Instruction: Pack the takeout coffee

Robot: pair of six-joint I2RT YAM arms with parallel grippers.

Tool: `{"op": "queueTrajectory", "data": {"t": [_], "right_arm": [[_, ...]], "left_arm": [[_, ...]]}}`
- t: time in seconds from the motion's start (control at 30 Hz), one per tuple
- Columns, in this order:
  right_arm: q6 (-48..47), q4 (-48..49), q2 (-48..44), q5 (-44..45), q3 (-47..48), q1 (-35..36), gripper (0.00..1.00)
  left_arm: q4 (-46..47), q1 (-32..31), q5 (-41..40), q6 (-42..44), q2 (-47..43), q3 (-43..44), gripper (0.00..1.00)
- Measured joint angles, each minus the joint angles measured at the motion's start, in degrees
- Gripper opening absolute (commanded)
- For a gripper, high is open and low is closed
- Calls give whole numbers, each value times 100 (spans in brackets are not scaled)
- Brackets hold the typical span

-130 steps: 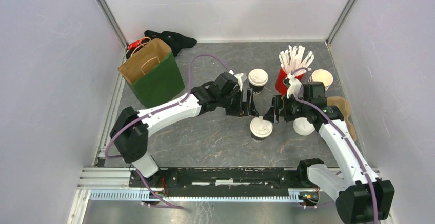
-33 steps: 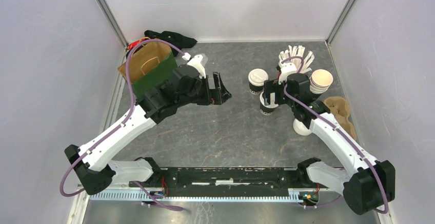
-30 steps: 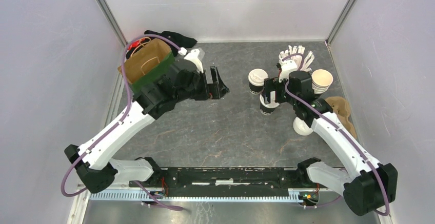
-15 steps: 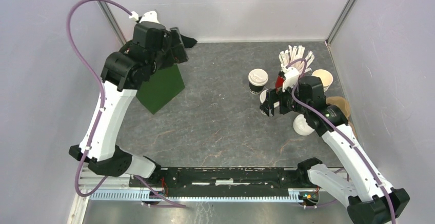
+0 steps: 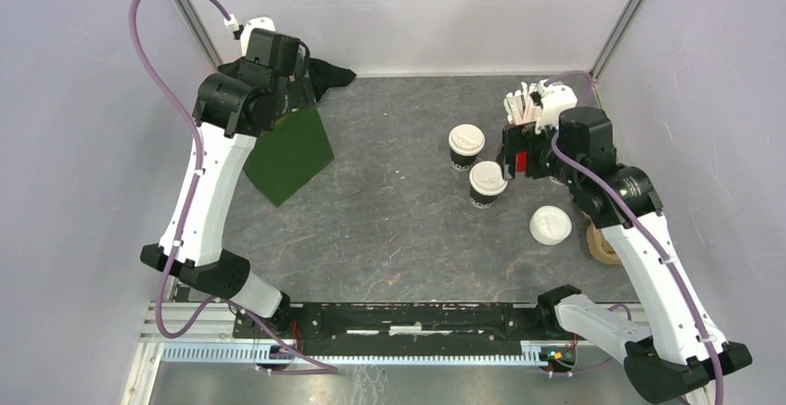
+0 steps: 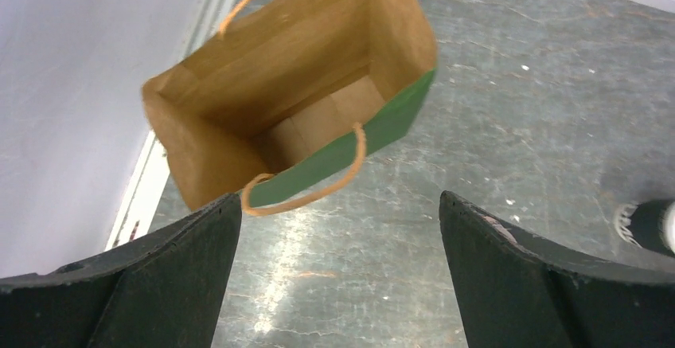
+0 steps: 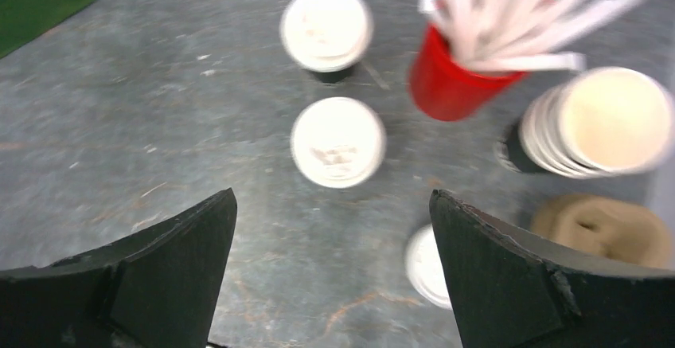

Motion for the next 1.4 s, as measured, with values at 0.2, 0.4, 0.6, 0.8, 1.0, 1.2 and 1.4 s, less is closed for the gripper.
{"op": "queueTrajectory", "data": {"t": [0.2, 0.4, 0.6, 0.8, 1.0, 1.2, 1.4], "right_arm": [[142, -608, 203, 1823, 693, -144, 93], [81, -981, 55, 3056, 398, -734, 83], [-188, -1248, 105, 3292, -660, -2350, 67], [-225, -1102, 483, 2483, -1176, -3578, 55], [-81, -767, 999, 1353, -1386, -4297, 41], [50, -374, 1421, 837, -1440, -4562, 32], [114, -66, 1757, 743, -1707, -4732, 32]], "left_arm": [[251, 7, 986, 251, 28, 448, 100], [1346, 15, 3340, 433, -225, 479, 100], [2000, -234, 4911, 424, -162, 210, 100], [2131, -1882, 5036, 726, -210, -116, 100], [2111, -2107, 4878, 1032, -675, -407, 100], [2116, -2096, 4570, 1202, -872, -404, 100], [2100, -2096, 4312, 1316, -868, -481, 100]]}}
